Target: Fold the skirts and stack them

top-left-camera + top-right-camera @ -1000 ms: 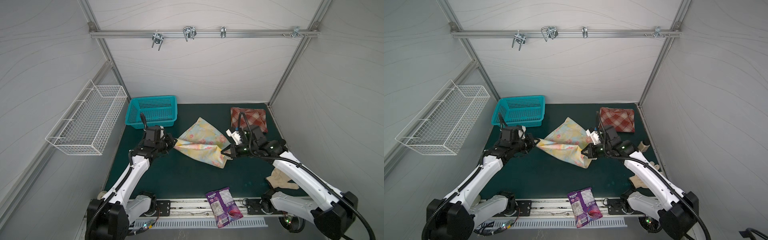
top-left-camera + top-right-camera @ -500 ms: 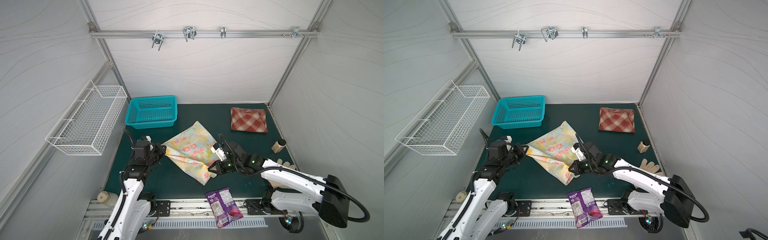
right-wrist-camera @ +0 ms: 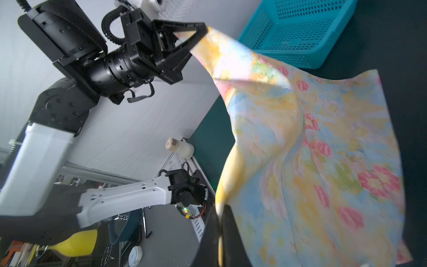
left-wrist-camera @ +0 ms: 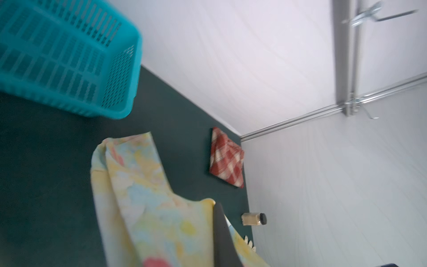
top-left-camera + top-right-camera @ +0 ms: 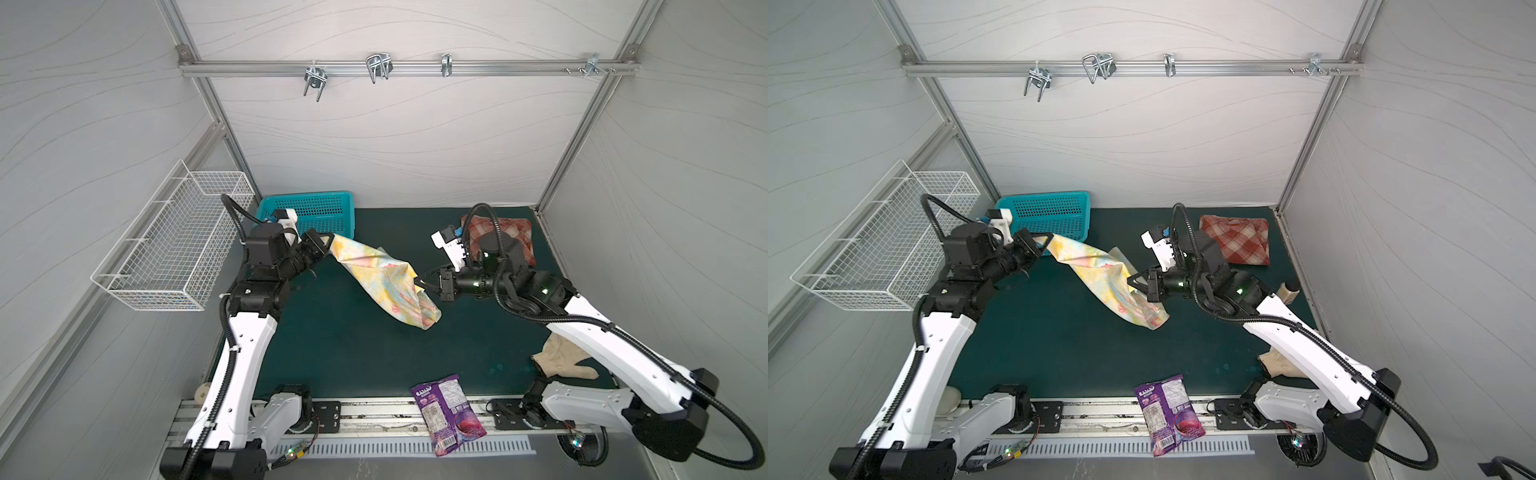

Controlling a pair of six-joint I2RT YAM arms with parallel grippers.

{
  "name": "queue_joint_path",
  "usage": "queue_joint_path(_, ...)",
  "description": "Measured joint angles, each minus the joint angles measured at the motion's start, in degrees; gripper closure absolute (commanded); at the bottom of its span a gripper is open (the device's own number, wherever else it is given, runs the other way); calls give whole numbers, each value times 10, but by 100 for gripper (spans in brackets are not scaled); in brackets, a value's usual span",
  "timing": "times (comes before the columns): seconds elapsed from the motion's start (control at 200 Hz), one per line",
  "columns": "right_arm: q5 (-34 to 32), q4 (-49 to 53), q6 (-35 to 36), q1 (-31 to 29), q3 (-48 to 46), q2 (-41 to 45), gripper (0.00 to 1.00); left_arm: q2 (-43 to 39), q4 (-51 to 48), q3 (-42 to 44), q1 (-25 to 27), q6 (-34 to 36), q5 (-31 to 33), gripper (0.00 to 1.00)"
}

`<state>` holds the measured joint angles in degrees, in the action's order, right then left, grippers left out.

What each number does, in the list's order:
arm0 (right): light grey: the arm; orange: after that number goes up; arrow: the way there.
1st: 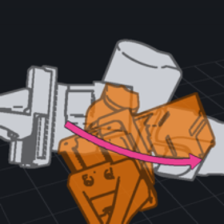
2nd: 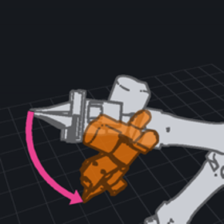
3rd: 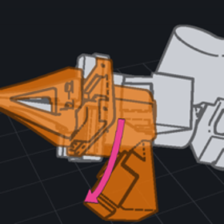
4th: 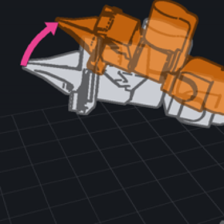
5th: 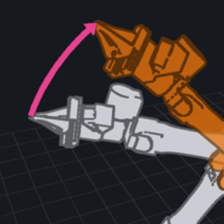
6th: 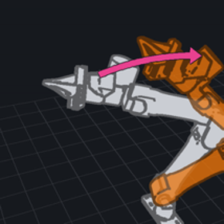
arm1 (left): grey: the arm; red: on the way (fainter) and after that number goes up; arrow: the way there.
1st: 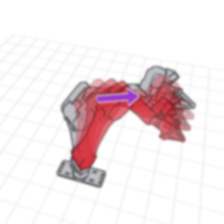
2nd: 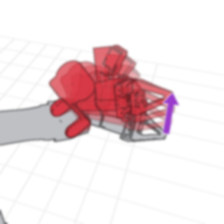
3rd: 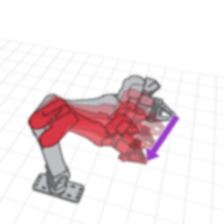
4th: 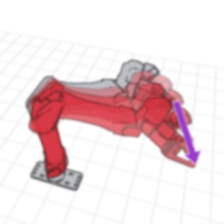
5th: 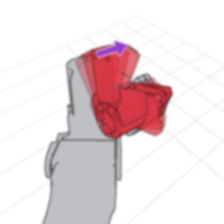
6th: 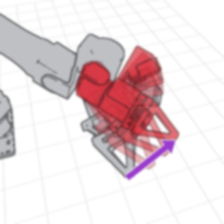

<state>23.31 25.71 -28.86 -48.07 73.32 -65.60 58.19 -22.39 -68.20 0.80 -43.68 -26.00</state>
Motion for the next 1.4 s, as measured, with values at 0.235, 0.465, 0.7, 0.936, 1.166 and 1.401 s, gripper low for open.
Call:
queue_joint_path(0.235, 29, 44, 24, 28, 85, 0, 100, 53, -26, -197, 0, -2, -35, 100)
queue_joint_path(0.465, 83, 71, 22, 167, 141, -32, 100, 163, -30, -275, 32, -8, -61, 100)
queue_joint_path(0.7, 120, 105, 14, 262, 222, -119, 100, 321, -61, -374, 106, -7, -62, 100)
queue_joint_path(0.936, 124, 146, 29, 272, 299, -144, 100, 358, -53, -418, 128, -15, -57, 100)
queue_joint_path(1.166, 125, 127, 35, 239, 147, -95, 100, 178, 89, -82, 124, -33, -30, 100)
queue_joint_path(1.401, 103, 19, -17, 83, -140, -76, 61, 40, 195, 335, 97, -68, 16, 87)
